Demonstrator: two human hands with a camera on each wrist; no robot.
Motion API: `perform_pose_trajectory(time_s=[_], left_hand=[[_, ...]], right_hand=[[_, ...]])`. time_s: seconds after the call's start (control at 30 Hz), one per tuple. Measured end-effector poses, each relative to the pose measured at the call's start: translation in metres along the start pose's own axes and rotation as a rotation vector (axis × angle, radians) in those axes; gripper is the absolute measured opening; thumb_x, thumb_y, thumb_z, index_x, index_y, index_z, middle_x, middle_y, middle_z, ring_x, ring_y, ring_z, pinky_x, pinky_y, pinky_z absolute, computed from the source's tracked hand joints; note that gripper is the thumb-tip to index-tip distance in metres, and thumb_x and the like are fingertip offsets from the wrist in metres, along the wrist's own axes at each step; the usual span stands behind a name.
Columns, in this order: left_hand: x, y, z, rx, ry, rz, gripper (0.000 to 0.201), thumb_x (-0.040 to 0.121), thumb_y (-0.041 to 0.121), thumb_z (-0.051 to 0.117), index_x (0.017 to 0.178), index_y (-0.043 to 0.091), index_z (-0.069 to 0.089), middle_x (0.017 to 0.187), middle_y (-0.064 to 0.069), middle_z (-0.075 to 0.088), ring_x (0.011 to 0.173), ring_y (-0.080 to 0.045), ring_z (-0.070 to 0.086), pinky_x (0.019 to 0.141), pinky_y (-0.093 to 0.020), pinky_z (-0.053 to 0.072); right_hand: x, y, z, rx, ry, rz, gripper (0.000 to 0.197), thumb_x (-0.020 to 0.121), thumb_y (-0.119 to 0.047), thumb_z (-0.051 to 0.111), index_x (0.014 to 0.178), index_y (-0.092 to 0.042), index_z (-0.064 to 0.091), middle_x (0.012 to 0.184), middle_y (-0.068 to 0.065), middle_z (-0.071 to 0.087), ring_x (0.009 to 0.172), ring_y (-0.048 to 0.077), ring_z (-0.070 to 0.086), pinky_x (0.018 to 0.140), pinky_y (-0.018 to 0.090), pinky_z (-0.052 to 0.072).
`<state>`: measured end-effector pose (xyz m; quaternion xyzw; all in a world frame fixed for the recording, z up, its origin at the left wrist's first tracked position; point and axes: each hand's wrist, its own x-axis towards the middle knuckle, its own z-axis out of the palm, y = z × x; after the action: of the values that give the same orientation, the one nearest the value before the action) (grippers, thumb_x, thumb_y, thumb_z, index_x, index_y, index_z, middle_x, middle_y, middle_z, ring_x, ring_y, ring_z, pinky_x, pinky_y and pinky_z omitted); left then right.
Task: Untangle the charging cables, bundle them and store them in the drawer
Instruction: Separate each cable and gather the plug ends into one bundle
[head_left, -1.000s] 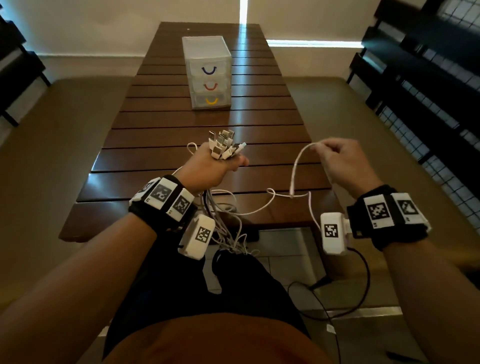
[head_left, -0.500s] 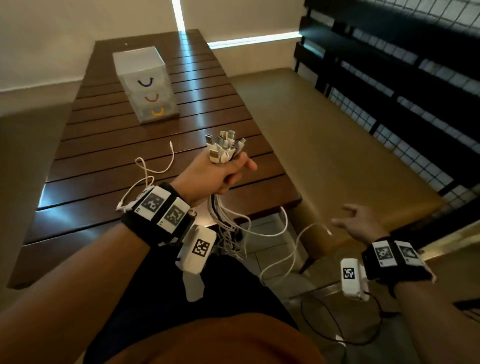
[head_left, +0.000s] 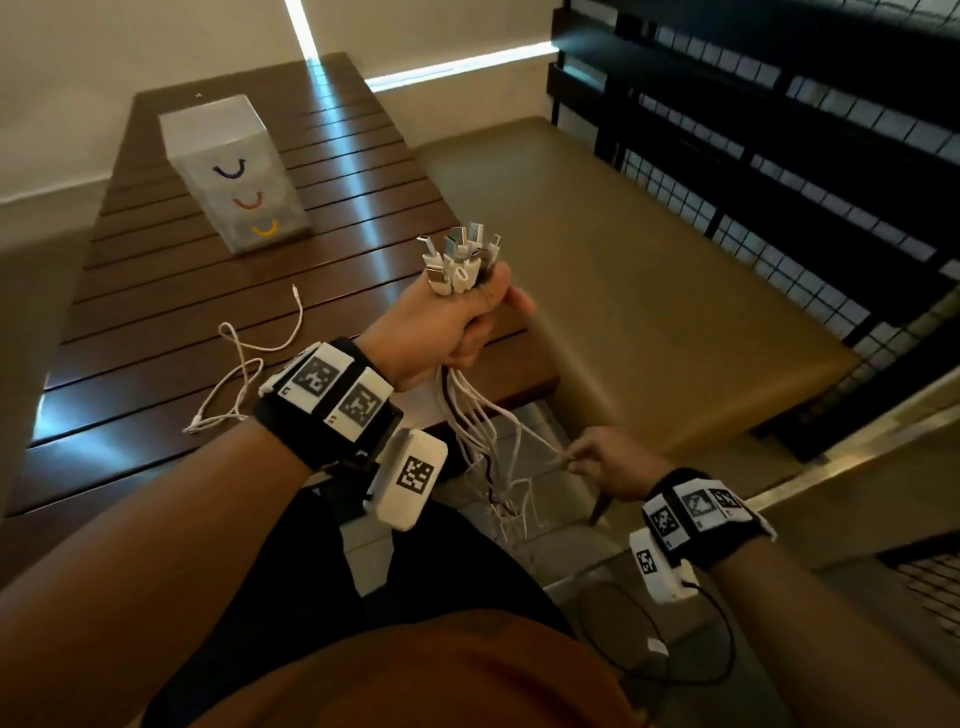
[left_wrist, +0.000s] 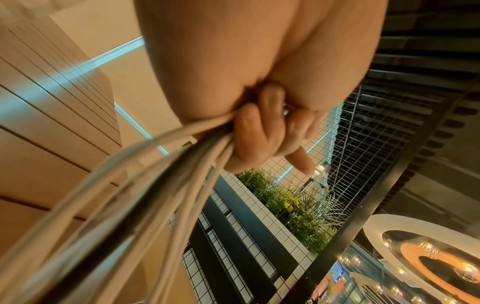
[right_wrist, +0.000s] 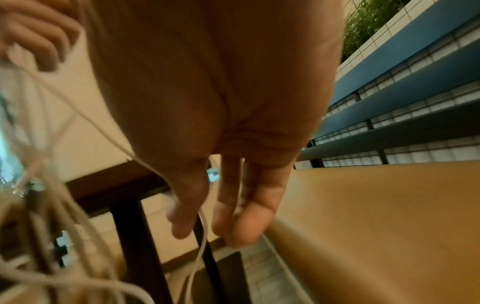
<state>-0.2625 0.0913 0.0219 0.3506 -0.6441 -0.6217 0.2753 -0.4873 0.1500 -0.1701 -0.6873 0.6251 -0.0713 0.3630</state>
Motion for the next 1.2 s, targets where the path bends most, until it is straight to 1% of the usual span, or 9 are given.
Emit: perform_pose_trajectory(time_s=[0.13, 0.37, 0.57, 0.7, 0.8, 0.93, 1.03, 1.1, 1.2], left_hand=[[0.001, -0.001, 0.010, 0.030, -0.034, -0.034, 0.035, 0.098, 0.033, 0.042, 0.087, 0.009, 0.065, 0.049, 0.003, 0.035, 0.039, -0.006, 0.025, 0.044, -0.028, 0.012], [0.001, 0.001, 0.022, 0.201, -0.019, 0.042, 0.022, 0.098, 0.007, 0.048, 0.106, -0.010, 0.059, 0.047, 0.015, 0.055, 0.036, -0.001, 0.032, 0.038, -0.014, 0.028], [0.005, -0.006, 0.028, 0.106, -0.014, 0.066, 0.021, 0.099, 0.016, 0.050, 0.093, 0.015, 0.070, 0.057, -0.020, 0.040, 0.038, -0.009, 0.026, 0.038, -0.019, 0.026], [0.005, -0.007, 0.027, 0.088, -0.012, 0.038, 0.023, 0.100, 0.017, 0.046, 0.098, 0.008, 0.067, 0.062, -0.014, 0.034, 0.040, -0.009, 0.026, 0.039, -0.018, 0.025], [0.006, -0.007, 0.029, 0.030, -0.003, 0.036, 0.031, 0.102, 0.022, 0.041, 0.093, 0.009, 0.067, 0.070, -0.015, 0.044, 0.050, -0.019, 0.031, 0.041, -0.019, 0.024], [0.006, -0.010, 0.031, 0.099, -0.012, 0.020, 0.045, 0.104, 0.030, 0.033, 0.077, 0.008, 0.061, 0.057, -0.006, 0.052, 0.054, -0.022, 0.049, 0.055, -0.031, 0.043], [0.005, -0.014, 0.034, 0.043, -0.022, -0.021, 0.044, 0.103, 0.032, 0.032, 0.075, 0.006, 0.054, 0.048, 0.001, 0.040, 0.049, -0.019, 0.047, 0.064, -0.037, 0.049], [0.006, -0.016, 0.037, 0.000, -0.009, -0.022, 0.043, 0.103, 0.032, 0.032, 0.075, 0.006, 0.051, 0.047, 0.005, 0.034, 0.045, -0.014, 0.037, 0.057, -0.033, 0.045], [0.009, -0.016, 0.046, -0.050, -0.006, 0.013, 0.043, 0.103, 0.032, 0.033, 0.072, 0.007, 0.048, 0.046, 0.006, 0.033, 0.043, -0.012, 0.029, 0.051, -0.031, 0.035]], right_hand=[[0.002, 0.011, -0.004, 0.004, 0.160, 0.045, 0.018, 0.093, -0.022, 0.061, 0.103, -0.017, 0.075, 0.094, -0.011, 0.066, 0.085, 0.005, 0.054, 0.069, 0.013, 0.036], [0.000, 0.013, 0.007, 0.116, 0.385, 0.112, 0.021, 0.090, -0.037, 0.063, 0.085, -0.022, 0.077, 0.074, -0.006, 0.067, 0.067, 0.007, 0.055, 0.063, 0.030, 0.042], [0.002, 0.012, 0.020, 0.155, 0.545, 0.225, 0.034, 0.087, -0.046, 0.064, 0.076, -0.014, 0.068, 0.062, 0.005, 0.062, 0.056, 0.019, 0.056, 0.055, 0.039, 0.052], [0.000, 0.015, 0.019, 0.324, 0.668, 0.251, 0.023, 0.086, -0.031, 0.068, 0.076, -0.011, 0.068, 0.067, 0.004, 0.067, 0.059, 0.015, 0.059, 0.052, 0.031, 0.050], [-0.001, 0.015, 0.022, 0.584, 0.537, 0.237, 0.010, 0.090, -0.013, 0.064, 0.085, -0.004, 0.068, 0.082, 0.006, 0.073, 0.063, 0.006, 0.064, 0.058, 0.024, 0.055], [-0.005, 0.016, 0.015, 0.397, -0.047, 0.290, 0.032, 0.093, -0.012, 0.059, 0.125, -0.012, 0.058, 0.092, 0.001, 0.067, 0.072, 0.009, 0.062, 0.063, 0.023, 0.050], [-0.011, -0.001, -0.009, 0.520, 0.209, 0.203, 0.034, 0.094, -0.004, 0.054, 0.128, -0.009, 0.058, 0.091, -0.004, 0.063, 0.083, 0.015, 0.064, 0.062, 0.012, 0.048], [-0.018, -0.022, -0.028, 0.731, 0.296, 0.020, 0.045, 0.087, 0.002, 0.060, 0.126, -0.020, 0.058, 0.105, -0.002, 0.064, 0.108, 0.024, 0.062, 0.083, 0.018, 0.051], [-0.025, -0.056, -0.044, 0.813, 0.031, -0.262, 0.074, 0.070, -0.012, 0.081, 0.131, -0.040, 0.048, 0.137, -0.006, 0.052, 0.131, 0.010, 0.045, 0.107, 0.032, 0.037]])
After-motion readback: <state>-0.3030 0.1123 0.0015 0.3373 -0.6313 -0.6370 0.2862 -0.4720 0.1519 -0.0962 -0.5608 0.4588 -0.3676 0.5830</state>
